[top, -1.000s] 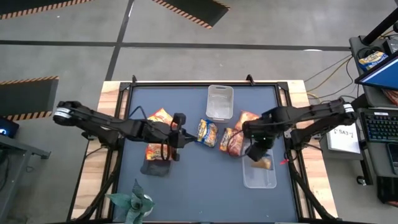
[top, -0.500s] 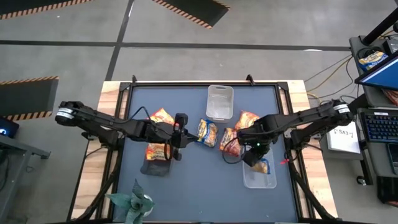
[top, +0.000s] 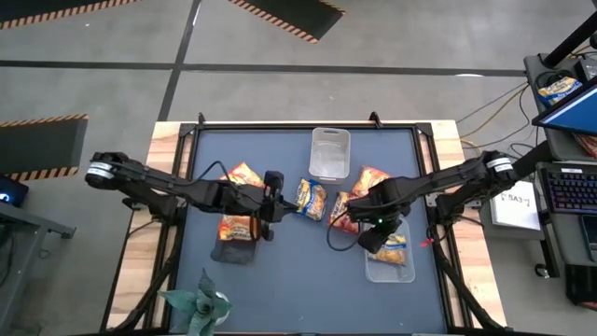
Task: Sort Maruchan noodles
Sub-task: Put the blue noodle pack into the transparent bin
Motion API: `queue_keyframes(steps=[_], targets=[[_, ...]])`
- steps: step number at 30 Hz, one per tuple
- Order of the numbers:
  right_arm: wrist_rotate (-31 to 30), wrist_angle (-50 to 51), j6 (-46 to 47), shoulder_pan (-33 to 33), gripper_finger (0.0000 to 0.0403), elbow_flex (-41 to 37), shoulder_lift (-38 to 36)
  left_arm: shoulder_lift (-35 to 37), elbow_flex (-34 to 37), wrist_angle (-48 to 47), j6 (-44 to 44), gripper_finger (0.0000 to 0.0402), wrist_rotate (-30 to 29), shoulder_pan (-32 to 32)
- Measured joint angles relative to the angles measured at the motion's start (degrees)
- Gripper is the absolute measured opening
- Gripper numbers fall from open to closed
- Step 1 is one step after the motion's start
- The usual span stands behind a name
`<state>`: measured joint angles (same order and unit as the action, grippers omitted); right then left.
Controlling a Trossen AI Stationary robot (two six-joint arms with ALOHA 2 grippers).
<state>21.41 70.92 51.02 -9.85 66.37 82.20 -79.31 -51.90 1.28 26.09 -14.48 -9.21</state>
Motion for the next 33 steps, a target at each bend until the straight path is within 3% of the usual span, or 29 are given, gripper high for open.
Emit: queue_keyframes(steps=[5, 9, 17, 24, 33], targets=[[-3.44, 0.07, -1.38, -0.02, 0.0158, 1.93, -2.08, -1.62, -0.02, -0.19, -0.22, 0.0000, 0.02, 0.32], [-12.46, -3.35, -3.57, -0.02, 0.0144, 2.58, -3.97, -3.98, -0.02, -0.23, -1.23, 0.0000, 0.02, 0.97], [-28.42, -19.70, -10.41, 0.52, 0.0102, 0.73, -5.12, -11.01, -0.04, -0.17, -3.84, 0.0000, 0.03, 3.49], [-29.06, -35.14, -11.86, 4.49, 0.0100, -3.57, -4.23, -17.74, -0.04, 0.07, -6.26, 0.0000, 0.02, 5.55], [-28.94, -46.05, -7.45, 11.06, 0.0183, -12.24, -4.23, -22.55, -0.04, 0.64, -7.61, 0.0000, 0.15, 6.77]])
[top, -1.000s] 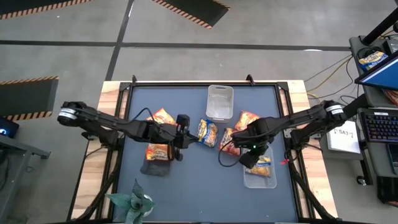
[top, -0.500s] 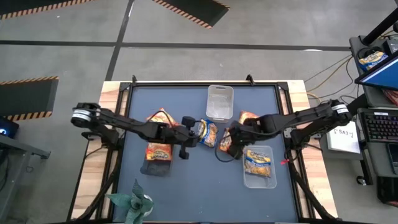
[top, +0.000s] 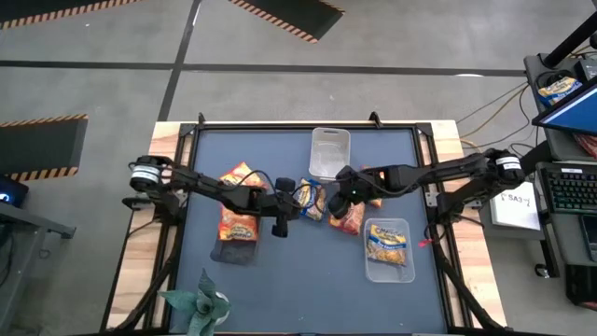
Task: Sort Maruchan noodles
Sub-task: Put the blue noodle pack into the transparent bin
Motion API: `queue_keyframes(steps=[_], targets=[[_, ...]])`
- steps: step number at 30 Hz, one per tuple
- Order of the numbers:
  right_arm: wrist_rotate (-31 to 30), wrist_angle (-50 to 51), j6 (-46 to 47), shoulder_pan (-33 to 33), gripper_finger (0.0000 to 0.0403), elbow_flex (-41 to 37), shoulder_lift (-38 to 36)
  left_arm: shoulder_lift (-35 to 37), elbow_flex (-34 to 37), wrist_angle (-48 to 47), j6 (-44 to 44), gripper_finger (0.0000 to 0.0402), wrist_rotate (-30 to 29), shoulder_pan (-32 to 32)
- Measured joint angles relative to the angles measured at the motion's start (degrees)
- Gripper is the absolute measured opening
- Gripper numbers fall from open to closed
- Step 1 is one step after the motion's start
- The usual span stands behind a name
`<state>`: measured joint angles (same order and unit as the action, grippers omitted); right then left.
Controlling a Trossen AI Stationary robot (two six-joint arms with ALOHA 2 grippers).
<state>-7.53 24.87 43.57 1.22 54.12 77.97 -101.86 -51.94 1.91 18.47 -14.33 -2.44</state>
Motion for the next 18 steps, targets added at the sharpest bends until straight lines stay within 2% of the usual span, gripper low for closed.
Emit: queue_keyframes(steps=[10, 18], targets=[[0.06, -10.65, 2.41, 2.77, 0.0273, -5.04, 0.43, -4.44, -0.15, 2.14, -2.18, 0.0000, -0.18, 1.80], [0.66, -14.48, 3.09, 2.77, 0.0305, -4.10, 7.64, -6.00, -0.28, 1.20, -4.62, 0.0000, -0.28, 1.84]])
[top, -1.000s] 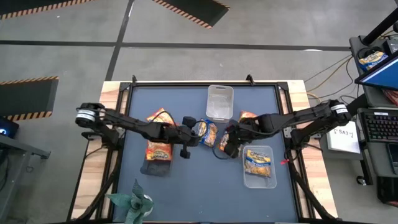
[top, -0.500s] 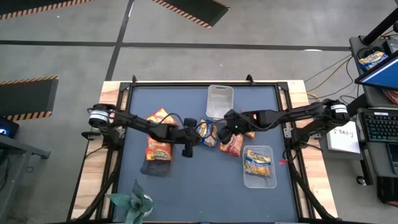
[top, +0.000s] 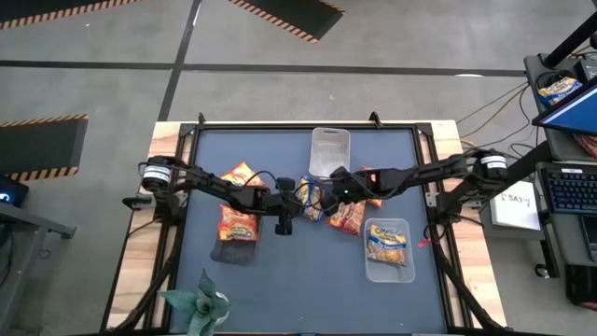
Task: Sort Maruchan noodles
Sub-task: Put the blue noodle pack into the transparent bin
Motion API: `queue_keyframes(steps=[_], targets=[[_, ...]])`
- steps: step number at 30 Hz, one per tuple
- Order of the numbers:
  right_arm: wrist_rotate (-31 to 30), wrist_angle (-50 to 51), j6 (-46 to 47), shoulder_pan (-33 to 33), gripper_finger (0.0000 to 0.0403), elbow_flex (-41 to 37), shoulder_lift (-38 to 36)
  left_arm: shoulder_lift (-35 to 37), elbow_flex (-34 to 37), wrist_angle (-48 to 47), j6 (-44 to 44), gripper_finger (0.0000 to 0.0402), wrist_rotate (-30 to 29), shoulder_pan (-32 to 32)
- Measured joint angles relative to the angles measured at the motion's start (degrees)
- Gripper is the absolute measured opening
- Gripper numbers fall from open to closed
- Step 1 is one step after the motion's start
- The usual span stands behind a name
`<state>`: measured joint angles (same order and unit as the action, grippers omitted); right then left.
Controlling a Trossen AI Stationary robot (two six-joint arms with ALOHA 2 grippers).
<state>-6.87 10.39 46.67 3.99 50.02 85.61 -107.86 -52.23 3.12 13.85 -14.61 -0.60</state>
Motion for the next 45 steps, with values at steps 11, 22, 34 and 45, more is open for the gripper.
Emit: queue_keyframes(steps=[11, 22, 34, 45], targets=[[-0.56, -1.25, -0.78, 0.50, 0.0304, 3.96, 8.38, -0.41, 0.16, -0.48, -0.44, 0.0000, 0.07, 0.02], [1.83, -9.78, -0.82, 0.90, 0.0275, 4.00, 11.59, -0.48, 0.35, -0.07, -0.44, 0.0000, 0.77, 0.07], [3.00, -9.04, -2.01, 0.79, 0.0140, 3.96, 9.59, 0.60, 0.45, 0.30, -1.19, 0.0000, 1.19, -0.14], [3.27, -8.52, -4.18, 0.20, 0.0077, 3.96, 5.06, 6.49, 0.68, -4.88, -2.12, 0.0000, 1.79, -0.89]])
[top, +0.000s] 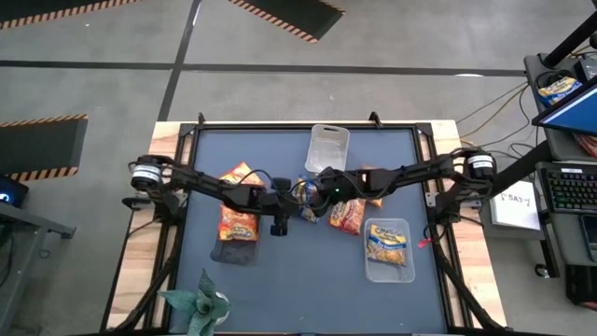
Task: Sort Maruchan noodles
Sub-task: Put the blue noodle pack into the transparent bin
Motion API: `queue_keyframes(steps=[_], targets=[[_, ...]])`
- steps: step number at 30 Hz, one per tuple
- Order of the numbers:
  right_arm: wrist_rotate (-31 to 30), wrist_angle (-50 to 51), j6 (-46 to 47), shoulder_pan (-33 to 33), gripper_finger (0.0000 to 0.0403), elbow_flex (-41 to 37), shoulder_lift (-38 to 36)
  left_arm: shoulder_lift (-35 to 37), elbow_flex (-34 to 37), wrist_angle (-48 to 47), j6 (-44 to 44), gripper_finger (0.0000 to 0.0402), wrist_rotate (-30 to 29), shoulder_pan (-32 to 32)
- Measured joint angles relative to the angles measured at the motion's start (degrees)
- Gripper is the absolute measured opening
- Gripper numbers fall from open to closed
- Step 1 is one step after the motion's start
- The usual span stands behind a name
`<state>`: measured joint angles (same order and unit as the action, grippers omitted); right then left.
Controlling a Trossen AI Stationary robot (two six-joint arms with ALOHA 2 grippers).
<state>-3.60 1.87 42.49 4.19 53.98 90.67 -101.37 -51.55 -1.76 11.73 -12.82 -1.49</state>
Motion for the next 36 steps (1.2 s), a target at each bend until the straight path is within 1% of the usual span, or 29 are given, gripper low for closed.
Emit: queue_keyframes(steps=[3, 5, 6, 7, 10, 13, 15, 20, 23, 25, 29, 30, 32, 36], targets=[[0.09, 2.69, -0.39, 0.04, 0.0077, 0.00, -2.92, 2.99, 0.00, -1.06, -0.26, 0.0000, -0.17, -0.24], [1.64, 5.29, -1.33, 0.07, 0.0077, 0.00, -5.66, 5.23, 0.00, -1.32, 0.10, 0.0000, -0.21, -0.40], [3.36, 6.80, -2.17, 0.09, 0.0077, 0.00, -7.44, 6.47, -0.04, -1.20, 0.45, 0.0000, -0.22, -0.46], [5.88, 8.62, -2.81, 0.09, 0.0077, 0.00, -9.25, 7.66, -0.04, -1.21, 0.83, 0.0000, -0.22, -0.55], [16.01, 14.55, -2.49, -0.49, 0.0077, 0.00, -14.95, 11.14, -0.07, -1.09, 2.15, 0.0000, -0.36, -0.59], [25.33, 21.38, 1.31, -2.18, 0.0077, 0.01, -20.26, 14.10, -0.07, -0.94, 3.59, 0.0000, -0.59, -0.57], [28.16, 27.50, 4.04, -4.17, 0.0077, 0.02, -22.97, 15.47, -0.15, -0.59, 4.13, 0.0000, -0.65, -0.57], [28.41, 49.36, 12.04, -11.32, 0.0077, 0.02, -26.77, 16.66, -0.17, -0.27, 4.24, 0.0000, -0.65, -0.57], [28.02, 58.27, 15.80, -15.37, 0.0077, 0.00, -27.87, 16.41, -0.17, 0.45, 4.28, 0.0000, -0.65, -0.57], [26.73, 59.83, 18.22, -17.02, 0.0077, 0.00, -28.68, 16.29, -0.17, 0.29, 4.26, 0.0000, -0.63, -0.57], [20.50, 58.86, 20.47, -17.97, 0.0077, -0.03, -29.55, 16.09, -0.17, 0.42, 4.26, 0.0000, -0.63, -0.57], [19.86, 59.11, 20.74, -17.94, 0.0077, -0.04, -29.55, 16.09, -0.17, 0.51, 4.26, 0.0000, -0.63, -0.57], [19.90, 59.20, 20.71, -17.94, 0.0081, -0.07, -29.47, 16.09, -0.17, 0.55, 4.26, 0.0000, -0.63, -0.57], [20.06, 59.17, 21.16, -17.97, 0.0102, -0.07, -29.42, 16.09, -0.18, 0.55, 4.26, 0.0000, -0.61, -0.57]])
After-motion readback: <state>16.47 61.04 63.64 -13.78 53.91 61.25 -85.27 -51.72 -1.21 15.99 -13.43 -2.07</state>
